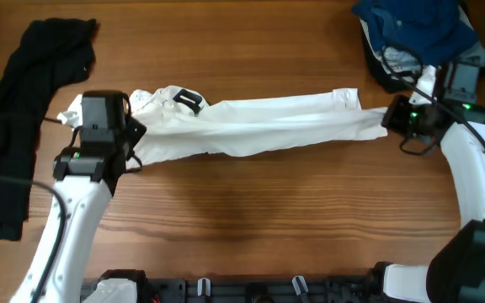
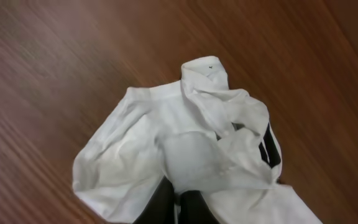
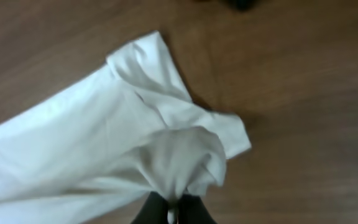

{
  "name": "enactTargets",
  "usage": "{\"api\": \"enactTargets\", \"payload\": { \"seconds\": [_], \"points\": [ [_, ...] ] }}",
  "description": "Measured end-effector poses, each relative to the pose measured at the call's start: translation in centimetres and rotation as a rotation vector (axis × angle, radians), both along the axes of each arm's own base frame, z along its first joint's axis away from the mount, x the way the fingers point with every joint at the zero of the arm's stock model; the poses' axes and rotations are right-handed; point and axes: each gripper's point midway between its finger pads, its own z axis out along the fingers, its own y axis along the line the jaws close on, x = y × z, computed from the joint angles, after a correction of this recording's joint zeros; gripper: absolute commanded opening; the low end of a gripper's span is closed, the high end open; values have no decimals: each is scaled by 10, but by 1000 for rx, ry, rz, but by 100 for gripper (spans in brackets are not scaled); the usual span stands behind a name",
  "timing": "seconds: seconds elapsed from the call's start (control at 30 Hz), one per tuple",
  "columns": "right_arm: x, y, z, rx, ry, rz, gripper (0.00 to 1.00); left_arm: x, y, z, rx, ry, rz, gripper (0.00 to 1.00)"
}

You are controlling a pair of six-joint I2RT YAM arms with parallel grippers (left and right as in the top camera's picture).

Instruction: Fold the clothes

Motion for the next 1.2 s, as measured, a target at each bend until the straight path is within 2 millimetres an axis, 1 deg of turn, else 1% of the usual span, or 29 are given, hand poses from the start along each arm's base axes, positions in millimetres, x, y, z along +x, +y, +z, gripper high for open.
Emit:
{"api": "enactTargets", "payload": {
  "seconds": [0.03,0.07,0.1,0.13,0.17,0.2,0.23,0.27,0.3,0.33,0.37,0.4,0.47,0.53,0.6,0.63,0.67,0.7,0.73,0.8,0.83,0.87,0.9,0.93,0.97,1.0,1.03,1.1,1.2],
  "points": [
    [4,4,-4,-1,-1,17,4,7,0,-10,7,16,-4,4],
    [12,17,-18,2,10,55,4,11,0,-24,12,52,-6,4],
    [19,21,-25,0,6,69,4,16,0,-36,15,73,-9,4],
    [28,27,-40,1,12,87,4,24,0,-47,16,83,-10,4],
    [32,29,-49,1,15,95,4,30,0,-57,21,91,-9,4],
    [41,29,-61,0,9,99,4,44,0,-56,23,46,-10,4],
    [46,28,-68,-2,5,99,12,54,-1,-74,24,55,-11,15],
    [52,27,-75,-4,-4,100,37,62,-1,-81,23,44,-11,56],
    [53,27,-82,-3,2,101,55,68,-1,-88,26,38,-15,96],
    [54,27,-87,-3,8,103,75,73,-1,-94,27,34,-17,100],
    [53,27,-89,-4,13,107,84,78,-2,-101,27,30,-16,100],
    [52,27,-89,-4,22,112,88,79,-2,-104,27,32,-16,100],
    [42,27,-85,4,87,116,97,87,-3,-98,43,-4,-46,100],
    [34,22,-68,3,142,135,100,87,-4,-91,77,1,-105,100],
    [36,14,-55,-12,129,149,99,86,-5,-69,109,-2,-160,100],
    [34,12,-54,-20,131,165,98,88,-5,-53,129,-20,-185,100],
    [31,12,-56,-26,140,187,97,91,-5,-30,154,-55,-211,100],
    [30,12,-57,-31,142,203,96,93,-2,-16,170,-79,-222,100],
    [28,12,-64,-36,155,227,92,93,3,-7,182,-90,-224,100],
    [22,13,-83,-32,205,257,82,87,23,-5,197,-71,-196,100],
    [17,14,-98,-24,244,271,81,84,34,-7,201,-53,-177,100],
    [14,13,-106,-27,268,276,81,81,43,-9,204,-43,-159,100],
    [17,11,-105,-43,259,282,78,79,54,-9,209,-38,-139,100],
    [17,9,-107,-51,262,284,72,76,64,-9,213,-29,-122,100],
    [17,8,-107,-63,263,285,52,74,69,-10,215,-20,-114,100],
    [18,7,-108,-72,260,286,19,72,72,-11,215,-13,-109,100],
    [18,6,-109,-71,258,281,4,72,72,-12,216,-11,-110,100],
    [16,9,-112,-44,270,260,4,72,71,-12,215,-8,-114,100],
    [11,8,-110,51,277,219,4,72,71,-12,215,-7,-116,100]
  ]
}}
